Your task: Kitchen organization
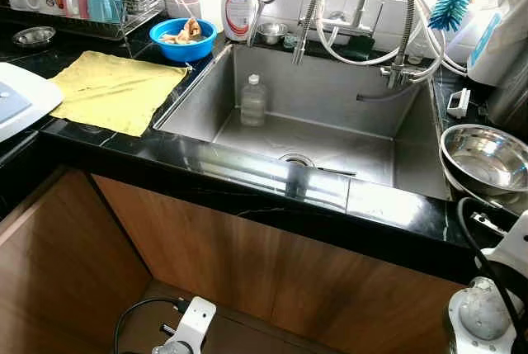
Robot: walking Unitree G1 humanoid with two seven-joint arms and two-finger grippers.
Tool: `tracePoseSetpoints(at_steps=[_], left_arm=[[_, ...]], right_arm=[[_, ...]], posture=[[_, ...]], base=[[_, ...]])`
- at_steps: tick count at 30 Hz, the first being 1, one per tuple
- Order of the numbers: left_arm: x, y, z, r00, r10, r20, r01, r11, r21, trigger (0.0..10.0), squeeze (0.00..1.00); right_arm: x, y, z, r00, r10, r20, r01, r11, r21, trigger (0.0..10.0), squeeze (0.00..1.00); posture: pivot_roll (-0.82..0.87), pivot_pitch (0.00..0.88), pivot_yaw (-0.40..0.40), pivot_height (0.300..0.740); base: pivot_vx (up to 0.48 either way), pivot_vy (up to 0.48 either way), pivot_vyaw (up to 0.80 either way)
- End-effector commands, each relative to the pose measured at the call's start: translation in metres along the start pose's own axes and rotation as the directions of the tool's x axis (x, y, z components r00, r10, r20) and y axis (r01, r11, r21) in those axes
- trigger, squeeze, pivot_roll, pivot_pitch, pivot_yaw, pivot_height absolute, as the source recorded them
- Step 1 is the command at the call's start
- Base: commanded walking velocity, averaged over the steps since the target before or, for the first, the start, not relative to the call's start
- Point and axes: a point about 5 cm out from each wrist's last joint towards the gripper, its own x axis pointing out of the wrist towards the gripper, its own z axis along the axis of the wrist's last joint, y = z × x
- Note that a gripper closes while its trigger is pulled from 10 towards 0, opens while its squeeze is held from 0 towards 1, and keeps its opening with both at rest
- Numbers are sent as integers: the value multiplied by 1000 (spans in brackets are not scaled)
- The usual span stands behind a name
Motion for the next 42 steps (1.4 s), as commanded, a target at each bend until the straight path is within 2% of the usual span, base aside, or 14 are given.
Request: tracePoseSetpoints(at_steps=[1, 12, 17, 19, 20, 24, 26, 28, 29, 30, 34, 37, 41, 42], left_arm=[[0, 0, 1, 1000, 0, 3, 0, 1000, 0, 10000, 0], [0, -1, 1, 1000, -1, 3, 1, 1000, -5, 10000, 0], [0, -1, 1, 1000, 0, 3, 0, 1000, -8, 10000, 0], [0, -1, 1, 1000, 0, 3, 0, 1000, -9, 10000, 0], [0, -1, 1, 1000, 1, 3, -1, 1000, -8, 10000, 0], [0, -1, 1, 1000, 2, 4, -2, 1000, -10, 10000, 0], [0, -1, 2, 1000, 5, 5, -5, 1000, -11, 10000, 0], [0, -1, 2, 1000, 5, 5, -5, 1000, -11, 10000, 0], [0, 0, 2, 1000, 6, 5, -6, 1000, -10, 10000, 0], [0, 0, 2, 1000, 6, 5, -6, 1000, -10, 10000, 0], [0, 0, 2, 1000, 7, 5, -7, 1000, -9, 10000, 0], [0, 0, 2, 1000, 7, 6, -7, 1000, -9, 10000, 0], [0, 0, 2, 1000, 8, 5, -8, 1000, -8, 10000, 0], [0, 0, 1, 1000, 8, 5, -8, 1000, -8, 10000, 0]], right_arm=[[4, -1, 8, 998, 21, 54, -20, 1000, -21, 10000, 0], [11, 6, 37, 966, 98, 239, -67, 989, -134, 10000, 0], [10, 20, 47, 930, 229, 286, -189, 969, -159, 10000, 0], [8, 28, 46, 915, 298, 271, -271, 953, -133, 6471, 0], [7, 32, 46, 905, 331, 267, -311, 943, -116, 0, 0], [1, 47, 44, 853, 461, 246, -451, 887, -98, 0, 0], [-6, 62, 44, 772, 591, 233, -588, 804, -92, 10000, 0], [-7, 67, 46, 741, 630, 232, -628, 773, -95, 10000, 0], [-8, 73, 48, 702, 675, 227, -673, 733, -98, 10000, 0], [-8, 73, 48, 702, 675, 227, -673, 733, -98, 10000, 0], [-7, 84, 48, 637, 740, 216, -742, 664, -90, 10000, 0], [-5, 87, 48, 620, 756, 208, -758, 646, -90, 10000, 0], [1, 91, 43, 615, 769, 176, -782, 624, 7, 10000, 0], [5, 92, 37, 623, 770, 139, -777, 630, -9, 10000, 0]], posture=[[5, 33, -43, 740], [2, 38, -47, 740], [-1, 43, -47, 740], [-2, 47, -48, 740], [-2, 47, -48, 740], [-1, 49, -48, 740], [0, 50, -49, 740], [-1, 49, -46, 740], [-1, 49, -46, 740], [-1, 49, -46, 740], [-3, 46, -42, 740], [1, 45, -42, 740], [3, 42, -42, 740], [7, 40, -42, 740]], base=[[0, 0, 0], [0, 0, 0], [0, 0, 0], [0, 0, 0], [0, 0, 0], [0, 0, 0], [0, 0, 0], [0, 0, 0], [0, 0, 0], [0, 0, 0], [0, 0, 0], [0, 0, 0], [0, 0, 0], [0, 0, 0]])
